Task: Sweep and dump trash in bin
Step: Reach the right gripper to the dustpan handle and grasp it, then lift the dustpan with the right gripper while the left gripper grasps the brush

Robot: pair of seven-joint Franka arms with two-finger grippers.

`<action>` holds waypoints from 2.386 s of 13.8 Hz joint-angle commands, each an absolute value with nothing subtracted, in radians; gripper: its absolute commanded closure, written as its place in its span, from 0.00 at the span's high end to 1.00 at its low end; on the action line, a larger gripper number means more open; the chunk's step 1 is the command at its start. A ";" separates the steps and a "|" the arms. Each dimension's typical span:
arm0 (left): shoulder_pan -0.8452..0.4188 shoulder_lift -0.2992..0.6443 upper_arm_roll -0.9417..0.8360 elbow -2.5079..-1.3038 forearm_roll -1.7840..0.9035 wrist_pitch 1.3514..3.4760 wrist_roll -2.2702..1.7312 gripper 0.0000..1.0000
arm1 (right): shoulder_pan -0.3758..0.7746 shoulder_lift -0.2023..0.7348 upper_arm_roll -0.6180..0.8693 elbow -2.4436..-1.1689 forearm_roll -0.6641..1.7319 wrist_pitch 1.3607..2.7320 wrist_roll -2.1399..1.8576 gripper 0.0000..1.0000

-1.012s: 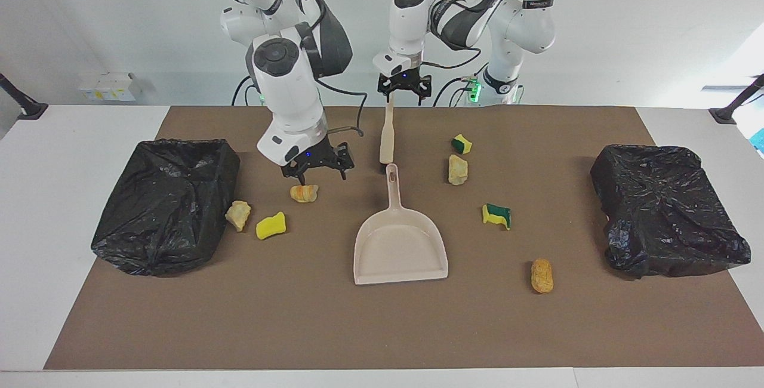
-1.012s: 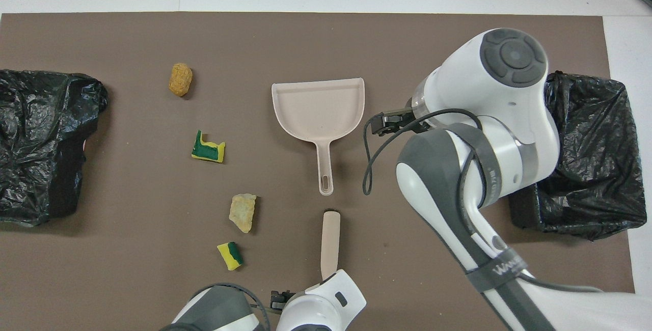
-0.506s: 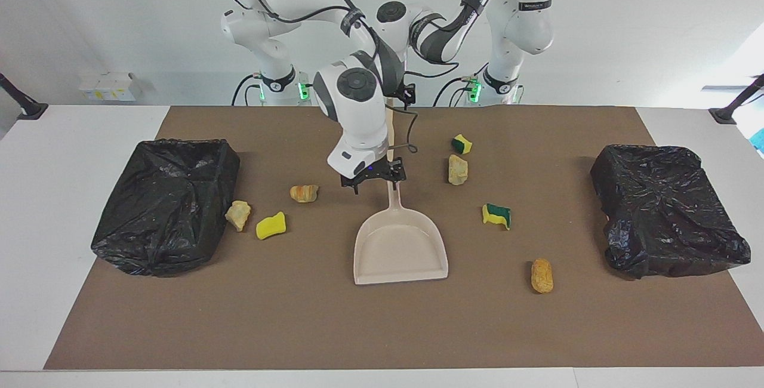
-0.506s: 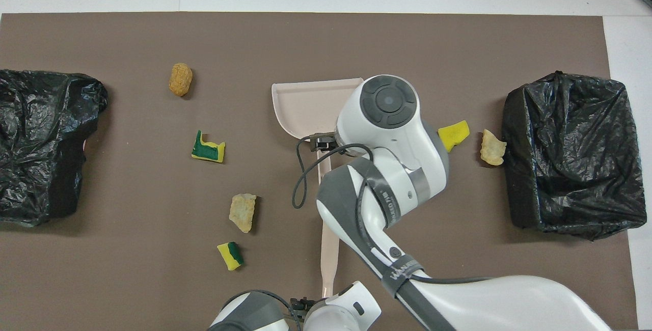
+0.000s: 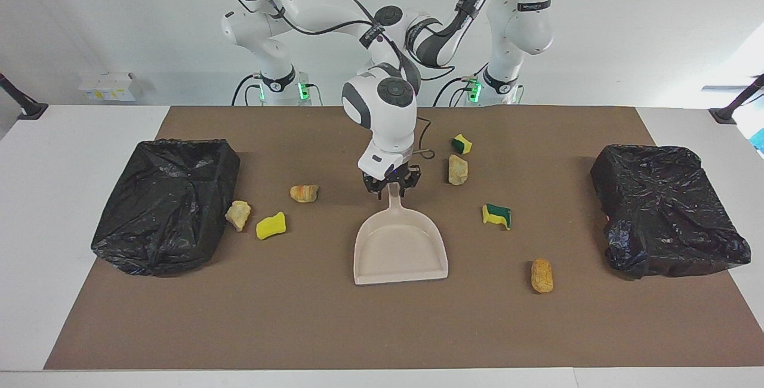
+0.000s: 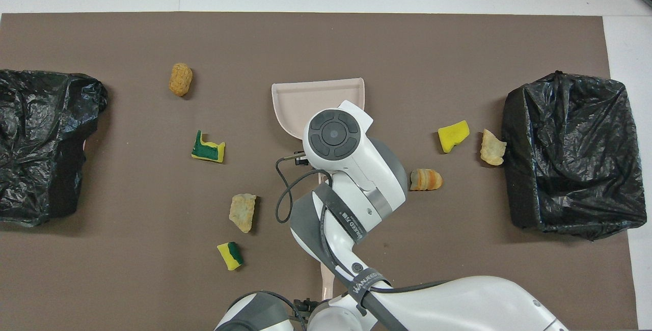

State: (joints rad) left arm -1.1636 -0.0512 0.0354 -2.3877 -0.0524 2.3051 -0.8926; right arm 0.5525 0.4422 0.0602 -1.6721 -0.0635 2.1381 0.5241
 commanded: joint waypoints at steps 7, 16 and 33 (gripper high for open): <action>-1.178 -0.080 0.054 -2.395 -0.057 2.267 -0.905 0.15 | 0.565 0.408 0.063 -1.710 -0.072 2.122 0.592 0.05; -1.056 -0.161 0.063 -2.332 -0.043 1.947 -0.907 0.00 | 0.439 0.267 0.064 -1.707 -0.063 1.950 0.125 0.00; -0.795 -0.298 0.057 -2.352 -0.026 1.698 -1.311 0.00 | 0.357 0.138 0.063 -1.874 -0.075 1.865 -0.685 0.00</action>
